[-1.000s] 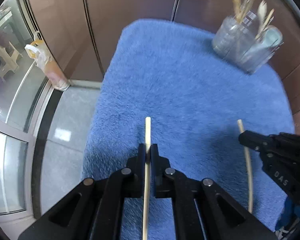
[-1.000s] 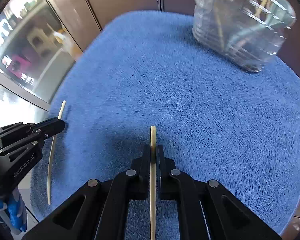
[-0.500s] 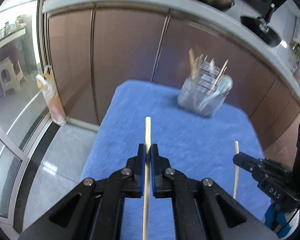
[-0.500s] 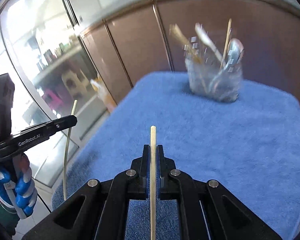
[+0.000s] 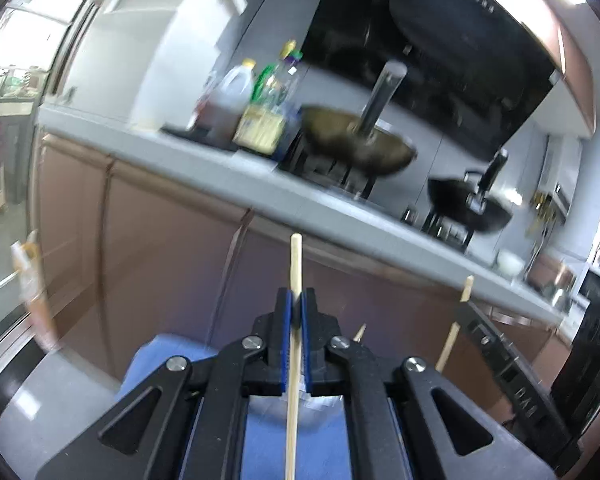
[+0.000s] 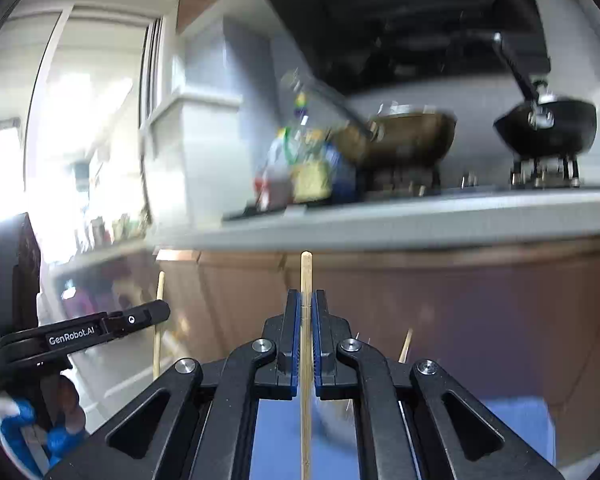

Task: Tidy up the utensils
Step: 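Lift both chopsticks over the holder and open both tools to drop them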

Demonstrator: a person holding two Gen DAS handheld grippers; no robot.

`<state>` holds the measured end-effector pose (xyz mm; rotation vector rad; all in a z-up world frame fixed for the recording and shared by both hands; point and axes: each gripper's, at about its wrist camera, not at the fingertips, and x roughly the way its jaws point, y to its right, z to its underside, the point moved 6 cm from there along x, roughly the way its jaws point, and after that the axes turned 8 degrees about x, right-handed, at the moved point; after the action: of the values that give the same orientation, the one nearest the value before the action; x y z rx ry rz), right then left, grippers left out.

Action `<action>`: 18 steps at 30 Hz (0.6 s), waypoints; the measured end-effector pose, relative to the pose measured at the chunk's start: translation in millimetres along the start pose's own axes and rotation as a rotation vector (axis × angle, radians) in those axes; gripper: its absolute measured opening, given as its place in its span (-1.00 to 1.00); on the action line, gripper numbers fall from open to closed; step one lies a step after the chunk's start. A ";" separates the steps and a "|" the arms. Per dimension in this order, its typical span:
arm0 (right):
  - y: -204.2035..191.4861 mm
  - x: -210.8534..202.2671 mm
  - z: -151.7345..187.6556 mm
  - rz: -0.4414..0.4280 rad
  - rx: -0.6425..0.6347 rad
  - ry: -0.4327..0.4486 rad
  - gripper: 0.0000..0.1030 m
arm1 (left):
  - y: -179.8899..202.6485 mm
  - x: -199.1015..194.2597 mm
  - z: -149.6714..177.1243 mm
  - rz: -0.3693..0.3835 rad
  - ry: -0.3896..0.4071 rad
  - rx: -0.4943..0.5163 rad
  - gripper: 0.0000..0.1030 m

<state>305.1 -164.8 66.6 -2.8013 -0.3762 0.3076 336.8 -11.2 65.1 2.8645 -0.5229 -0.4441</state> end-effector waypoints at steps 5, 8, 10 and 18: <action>22.9 51.0 -22.1 0.014 0.008 0.070 -0.89 | 18.1 57.9 -30.7 0.022 0.099 0.013 -0.92; 41.9 76.6 -16.7 0.037 0.021 0.086 -0.89 | 23.8 89.0 -34.9 0.002 0.147 0.022 -0.92; 56.3 92.6 -8.0 0.058 0.024 0.092 -0.89 | 23.3 108.3 -28.6 -0.012 0.165 0.017 -0.92; 86.6 118.6 17.9 0.129 -0.003 0.110 -0.90 | 12.4 155.9 4.4 -0.096 0.185 0.011 -0.91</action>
<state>431.8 -205.9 2.2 -2.8357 -0.1723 0.1803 470.6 -81.0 24.1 2.9109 -0.3570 -0.1873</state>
